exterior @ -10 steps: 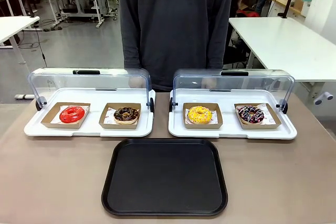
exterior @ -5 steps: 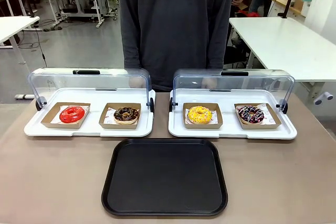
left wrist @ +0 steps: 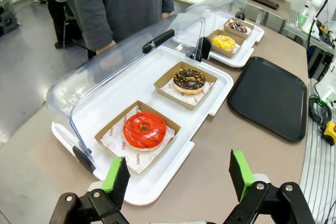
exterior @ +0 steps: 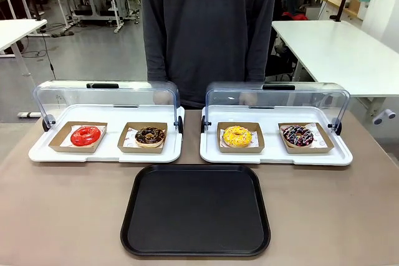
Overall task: Move the third donut from the left to the tray.
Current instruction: Pick up the Paper togo box containing the Donut indicated by the person and place it on the Handle tray.
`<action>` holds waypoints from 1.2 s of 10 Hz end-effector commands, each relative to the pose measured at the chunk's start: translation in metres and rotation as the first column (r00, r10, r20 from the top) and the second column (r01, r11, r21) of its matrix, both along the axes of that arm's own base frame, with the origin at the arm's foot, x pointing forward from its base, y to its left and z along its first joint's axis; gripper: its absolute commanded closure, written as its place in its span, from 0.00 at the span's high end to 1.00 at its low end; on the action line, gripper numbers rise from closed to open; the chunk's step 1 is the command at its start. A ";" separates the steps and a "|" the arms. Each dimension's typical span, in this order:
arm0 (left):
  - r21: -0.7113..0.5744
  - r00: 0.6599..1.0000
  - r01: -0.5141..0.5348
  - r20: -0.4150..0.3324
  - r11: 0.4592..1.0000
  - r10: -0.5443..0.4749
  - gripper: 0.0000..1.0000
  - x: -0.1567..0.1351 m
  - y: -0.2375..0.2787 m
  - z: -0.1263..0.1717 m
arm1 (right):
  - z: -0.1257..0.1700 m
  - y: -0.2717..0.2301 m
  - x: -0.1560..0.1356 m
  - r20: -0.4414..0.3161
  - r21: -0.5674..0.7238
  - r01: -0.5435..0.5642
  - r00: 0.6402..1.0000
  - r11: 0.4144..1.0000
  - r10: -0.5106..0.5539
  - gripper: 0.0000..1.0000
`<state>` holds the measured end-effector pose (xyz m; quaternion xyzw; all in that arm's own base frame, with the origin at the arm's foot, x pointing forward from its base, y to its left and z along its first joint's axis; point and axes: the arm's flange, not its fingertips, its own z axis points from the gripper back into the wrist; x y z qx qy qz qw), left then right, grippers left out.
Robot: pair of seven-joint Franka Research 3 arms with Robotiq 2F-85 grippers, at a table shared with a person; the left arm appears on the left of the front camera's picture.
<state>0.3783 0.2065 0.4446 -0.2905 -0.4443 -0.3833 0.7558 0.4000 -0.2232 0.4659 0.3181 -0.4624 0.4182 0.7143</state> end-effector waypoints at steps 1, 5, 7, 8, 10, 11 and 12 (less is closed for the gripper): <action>-0.003 1.000 0.009 0.006 1.000 -0.009 1.00 0.001 0.001 0.002 | 0.001 0.000 -0.001 0.009 0.003 -0.008 1.000 1.000 0.008 1.00; -0.003 1.000 0.009 0.006 1.000 -0.009 1.00 0.001 0.001 0.002 | 0.001 0.000 -0.001 0.009 0.003 -0.008 1.000 1.000 0.008 1.00; -0.003 1.000 0.009 0.006 1.000 -0.009 1.00 0.001 0.001 0.002 | 0.001 0.000 -0.001 0.009 0.003 -0.008 1.000 1.000 0.008 1.00; -0.003 1.000 0.009 0.006 1.000 -0.009 1.00 0.001 0.001 0.002 | 0.001 0.000 -0.001 0.009 0.003 -0.008 1.000 1.000 0.008 1.00; -0.003 1.000 0.009 0.006 1.000 -0.009 1.00 0.001 0.001 0.002 | 0.001 0.000 -0.001 0.009 0.003 -0.008 1.000 1.000 0.008 1.00; -0.003 1.000 0.009 0.006 1.000 -0.009 1.00 0.001 0.001 0.002 | 0.001 0.000 -0.001 0.009 0.003 -0.008 1.000 1.000 0.008 1.00; -0.003 1.000 0.009 0.006 1.000 -0.009 1.00 0.001 0.001 0.002 | 0.001 0.000 -0.001 0.009 0.003 -0.008 1.000 1.000 0.008 1.00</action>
